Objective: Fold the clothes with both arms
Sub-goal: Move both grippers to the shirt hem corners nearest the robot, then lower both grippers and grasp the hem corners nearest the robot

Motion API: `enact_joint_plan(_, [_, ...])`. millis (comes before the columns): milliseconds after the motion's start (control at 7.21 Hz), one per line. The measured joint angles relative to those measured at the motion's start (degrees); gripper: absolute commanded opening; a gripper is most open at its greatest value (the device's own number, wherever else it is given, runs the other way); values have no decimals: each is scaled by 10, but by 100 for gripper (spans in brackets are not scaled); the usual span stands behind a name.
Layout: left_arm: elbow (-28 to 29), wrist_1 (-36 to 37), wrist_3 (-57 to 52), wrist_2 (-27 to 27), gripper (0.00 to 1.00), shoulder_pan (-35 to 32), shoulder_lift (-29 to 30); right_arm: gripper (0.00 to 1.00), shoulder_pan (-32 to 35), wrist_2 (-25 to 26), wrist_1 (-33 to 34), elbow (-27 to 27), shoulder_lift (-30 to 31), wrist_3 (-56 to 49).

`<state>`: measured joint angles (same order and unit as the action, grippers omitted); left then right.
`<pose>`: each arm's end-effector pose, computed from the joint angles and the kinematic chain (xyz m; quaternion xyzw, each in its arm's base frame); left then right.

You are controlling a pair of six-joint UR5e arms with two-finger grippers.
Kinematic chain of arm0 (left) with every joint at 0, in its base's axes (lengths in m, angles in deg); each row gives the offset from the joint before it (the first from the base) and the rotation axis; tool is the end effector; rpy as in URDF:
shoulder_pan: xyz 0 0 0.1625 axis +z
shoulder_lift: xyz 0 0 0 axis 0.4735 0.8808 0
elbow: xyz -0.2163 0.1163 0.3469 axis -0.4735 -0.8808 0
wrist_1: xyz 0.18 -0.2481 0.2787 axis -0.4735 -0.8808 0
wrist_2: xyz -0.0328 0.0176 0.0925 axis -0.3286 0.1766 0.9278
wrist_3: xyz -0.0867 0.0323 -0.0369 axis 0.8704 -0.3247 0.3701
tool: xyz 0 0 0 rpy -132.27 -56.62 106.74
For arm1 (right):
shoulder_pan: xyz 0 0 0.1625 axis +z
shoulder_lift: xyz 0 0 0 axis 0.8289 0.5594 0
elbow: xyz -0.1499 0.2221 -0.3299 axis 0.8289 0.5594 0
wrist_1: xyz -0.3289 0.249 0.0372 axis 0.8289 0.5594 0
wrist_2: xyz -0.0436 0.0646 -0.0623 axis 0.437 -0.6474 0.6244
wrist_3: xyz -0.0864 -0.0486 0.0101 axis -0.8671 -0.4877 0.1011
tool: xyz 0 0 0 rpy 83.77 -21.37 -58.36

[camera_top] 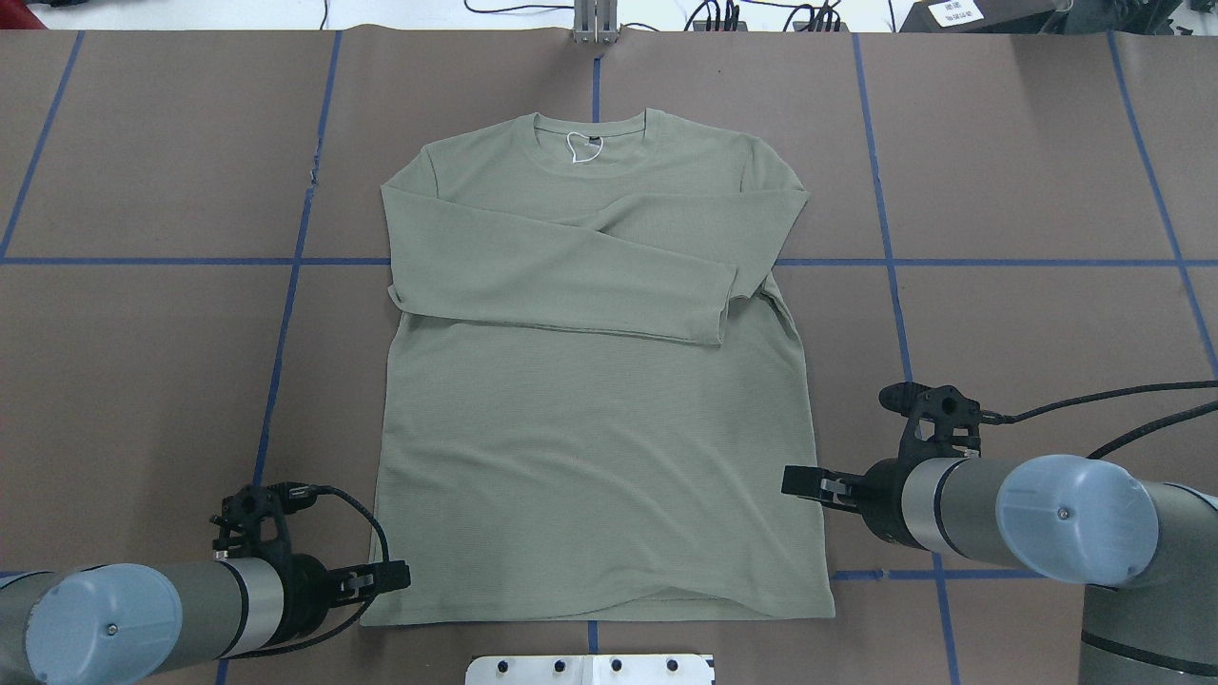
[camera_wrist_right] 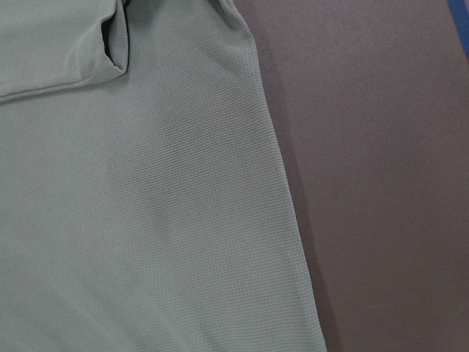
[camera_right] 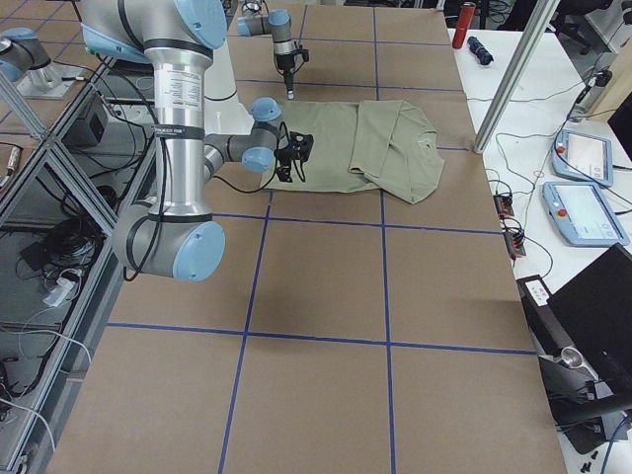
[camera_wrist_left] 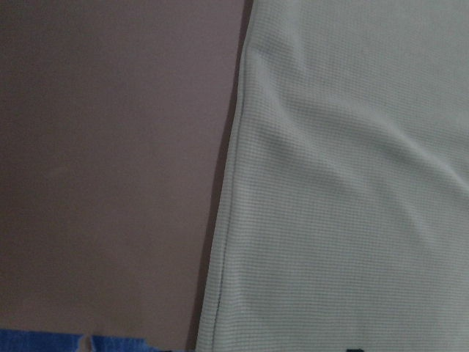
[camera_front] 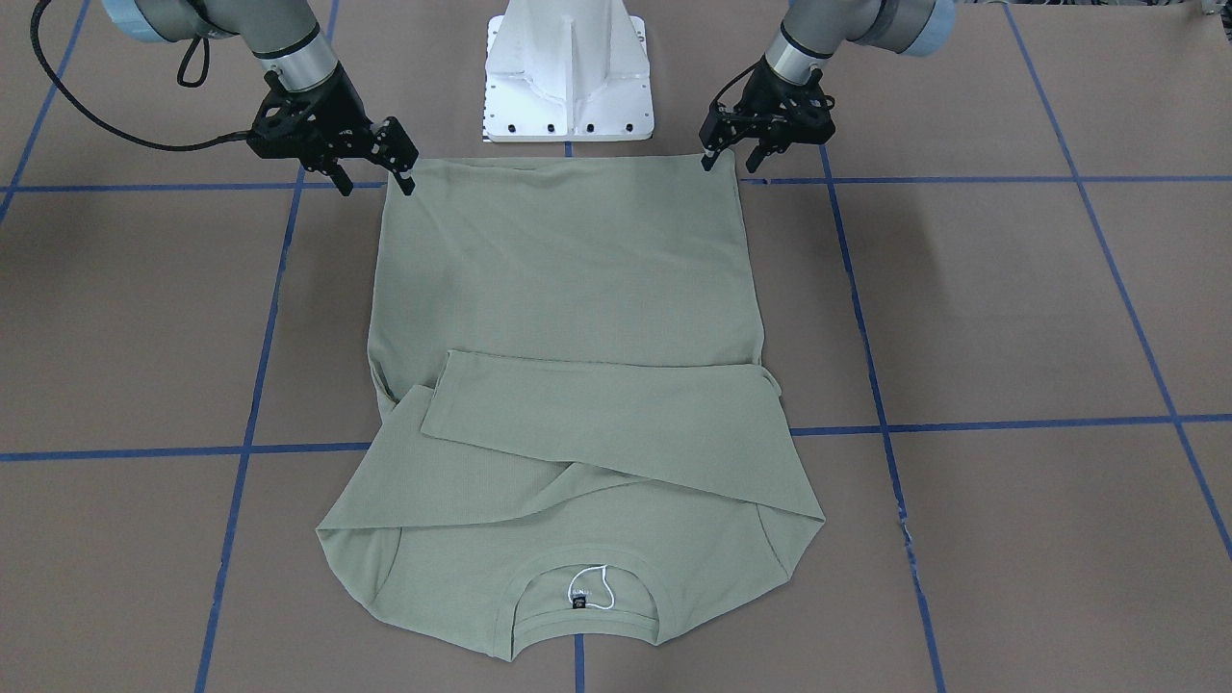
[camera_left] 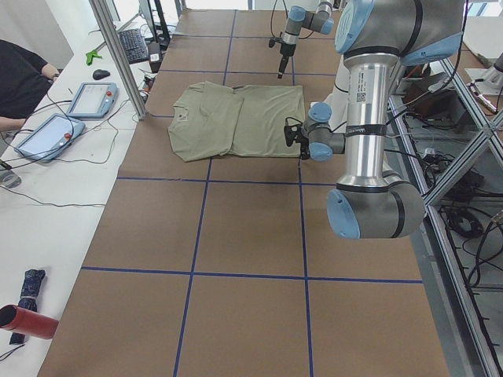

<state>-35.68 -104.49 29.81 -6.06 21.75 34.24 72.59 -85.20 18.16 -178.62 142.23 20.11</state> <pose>0.4646 -0.1893 0.3815 0.0079 0.5188 -0.1038 0.8485 -0.4083 -0.2561 0.3566 0.0375 -0.4750 0.1368 0.8685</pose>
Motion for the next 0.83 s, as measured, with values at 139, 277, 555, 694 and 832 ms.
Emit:
enact_joint_plan(139, [2, 0, 0, 0, 64, 6, 0, 100, 0, 0, 0, 0, 0, 0])
enact_joint_plan(277, [3, 1, 0, 0, 46, 9, 0, 100, 0, 0, 0, 1, 1, 0])
enact_joint_plan(555, [3, 1, 0, 0, 8, 11, 1, 100, 0, 0, 0, 1, 1, 0])
enact_joint_plan(694, [3, 1, 0, 0, 0, 13, 2, 100, -1, 0, 0, 2, 2, 0])
enact_joint_plan(832, [3, 1, 0, 0, 0, 16, 2, 100, -1, 0, 0, 3, 2, 0])
